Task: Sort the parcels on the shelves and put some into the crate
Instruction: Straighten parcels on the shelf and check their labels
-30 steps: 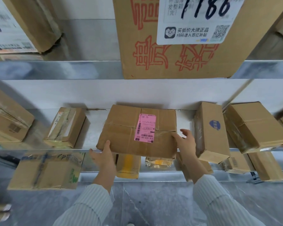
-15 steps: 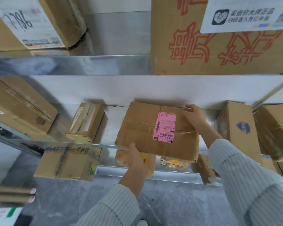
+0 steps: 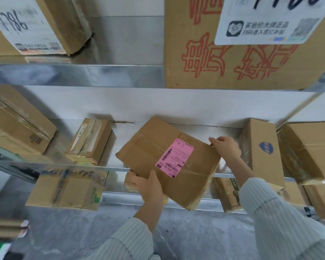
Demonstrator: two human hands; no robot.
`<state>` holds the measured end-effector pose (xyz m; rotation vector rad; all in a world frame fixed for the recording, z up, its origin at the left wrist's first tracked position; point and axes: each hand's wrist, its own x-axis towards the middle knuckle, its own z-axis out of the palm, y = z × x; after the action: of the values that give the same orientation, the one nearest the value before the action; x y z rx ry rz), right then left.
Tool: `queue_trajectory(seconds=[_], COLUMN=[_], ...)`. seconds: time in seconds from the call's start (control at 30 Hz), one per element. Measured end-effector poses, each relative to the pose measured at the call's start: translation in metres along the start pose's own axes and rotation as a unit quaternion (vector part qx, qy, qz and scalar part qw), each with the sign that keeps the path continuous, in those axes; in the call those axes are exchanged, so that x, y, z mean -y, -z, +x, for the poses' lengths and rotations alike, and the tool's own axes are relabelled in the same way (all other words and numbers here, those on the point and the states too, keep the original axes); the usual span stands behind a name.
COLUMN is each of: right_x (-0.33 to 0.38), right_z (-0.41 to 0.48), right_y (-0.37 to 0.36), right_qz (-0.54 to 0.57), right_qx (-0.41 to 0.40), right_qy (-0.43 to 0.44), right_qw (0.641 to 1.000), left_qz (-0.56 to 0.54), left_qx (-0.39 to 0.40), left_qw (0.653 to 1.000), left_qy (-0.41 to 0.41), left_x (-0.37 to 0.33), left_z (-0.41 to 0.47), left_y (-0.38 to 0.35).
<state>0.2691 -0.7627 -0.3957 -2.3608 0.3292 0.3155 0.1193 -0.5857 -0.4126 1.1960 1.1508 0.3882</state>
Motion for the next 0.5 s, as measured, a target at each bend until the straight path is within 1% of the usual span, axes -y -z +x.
queue_trajectory(seconds=[0.1, 0.17, 0.23, 0.27, 0.33, 0.43, 0.5], right_x=[-0.011, -0.016, -0.024, -0.028, -0.039, -0.048, -0.051], right_z=[-0.012, -0.019, -0.022, -0.022, -0.024, -0.03, -0.037], right_y=[-0.002, -0.004, -0.01, -0.014, -0.021, -0.027, -0.028], right_qz=[0.022, -0.006, -0.024, -0.019, 0.009, 0.078, 0.122], right_qx=[0.037, 0.092, 0.144, 0.152, 0.145, 0.127, 0.133], right_qy=[-0.007, -0.014, -0.026, -0.026, -0.024, -0.031, -0.04], right_qw=[0.999, 0.996, 0.989, 0.988, 0.989, 0.988, 0.983], left_qz=[0.024, 0.048, 0.094, 0.123, 0.161, 0.165, 0.184], left_qx=[0.02, 0.027, 0.034, 0.042, 0.076, 0.144, 0.168], left_qw=[0.999, 0.998, 0.994, 0.991, 0.984, 0.976, 0.968], left_qy=[-0.026, -0.035, -0.033, -0.033, -0.026, -0.015, -0.026], left_x=[-0.003, -0.007, -0.011, -0.014, -0.021, -0.036, -0.045], left_z=[0.01, 0.02, 0.031, 0.036, 0.045, 0.058, 0.063], left_y=[0.005, 0.008, 0.012, 0.013, 0.011, 0.003, -0.005])
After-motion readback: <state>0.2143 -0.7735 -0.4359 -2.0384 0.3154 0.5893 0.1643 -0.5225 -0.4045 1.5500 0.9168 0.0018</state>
